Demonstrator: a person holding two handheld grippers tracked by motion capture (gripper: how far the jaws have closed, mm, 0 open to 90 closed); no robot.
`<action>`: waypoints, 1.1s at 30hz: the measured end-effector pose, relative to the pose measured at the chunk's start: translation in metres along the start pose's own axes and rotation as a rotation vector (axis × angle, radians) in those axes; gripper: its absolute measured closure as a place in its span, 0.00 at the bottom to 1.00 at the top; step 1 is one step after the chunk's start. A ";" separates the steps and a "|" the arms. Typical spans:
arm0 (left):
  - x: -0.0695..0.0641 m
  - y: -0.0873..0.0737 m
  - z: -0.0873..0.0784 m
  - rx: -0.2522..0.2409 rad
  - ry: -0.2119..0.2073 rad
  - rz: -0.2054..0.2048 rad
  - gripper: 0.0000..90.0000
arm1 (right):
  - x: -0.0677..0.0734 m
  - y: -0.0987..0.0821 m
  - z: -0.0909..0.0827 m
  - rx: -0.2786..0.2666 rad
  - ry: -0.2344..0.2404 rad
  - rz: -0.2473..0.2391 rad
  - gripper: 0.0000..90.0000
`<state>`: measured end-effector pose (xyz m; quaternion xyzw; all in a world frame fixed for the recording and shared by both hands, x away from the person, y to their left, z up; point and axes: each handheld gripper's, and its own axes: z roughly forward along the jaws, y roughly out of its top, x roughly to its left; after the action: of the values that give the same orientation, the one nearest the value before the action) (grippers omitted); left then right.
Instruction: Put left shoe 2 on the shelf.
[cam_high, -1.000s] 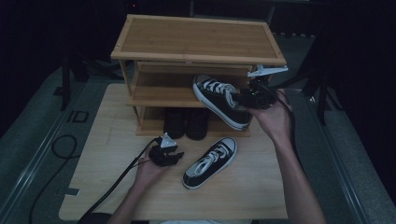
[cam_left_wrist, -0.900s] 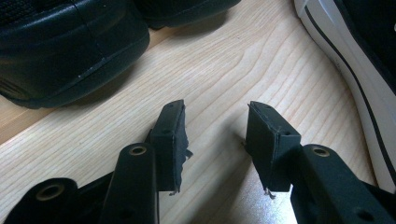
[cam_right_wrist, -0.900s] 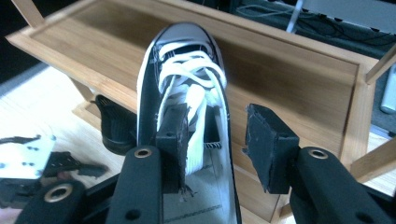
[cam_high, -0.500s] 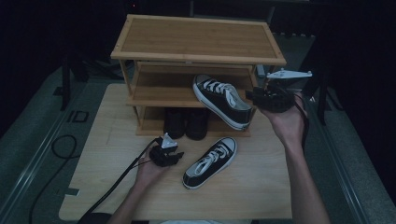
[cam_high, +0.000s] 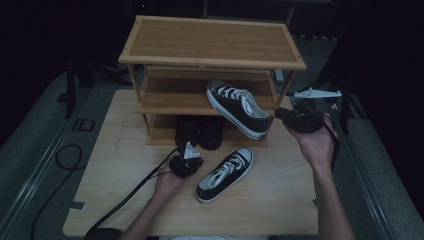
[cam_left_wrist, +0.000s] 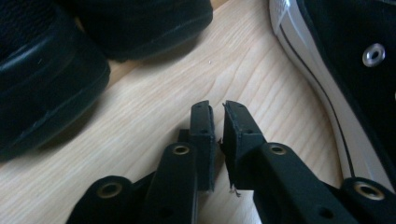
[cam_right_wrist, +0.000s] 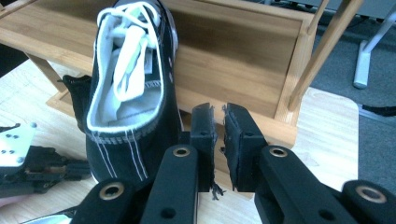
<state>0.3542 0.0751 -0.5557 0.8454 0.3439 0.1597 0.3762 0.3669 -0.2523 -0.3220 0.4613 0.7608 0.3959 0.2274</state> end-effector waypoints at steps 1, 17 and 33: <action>0.000 0.002 0.002 -0.002 0.002 -0.002 0.96 | 0.000 -0.003 0.001 0.005 0.001 0.000 0.91; -0.014 0.041 0.029 -0.083 -0.029 -0.063 0.99 | -0.001 -0.018 0.005 0.020 0.018 0.000 0.87; -0.029 0.091 0.073 -0.059 0.010 0.012 1.00 | -0.008 -0.032 0.004 0.025 0.024 0.016 0.87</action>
<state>0.4142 -0.0280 -0.5369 0.8352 0.3357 0.1761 0.3983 0.3571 -0.2664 -0.3505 0.4656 0.7644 0.3937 0.2095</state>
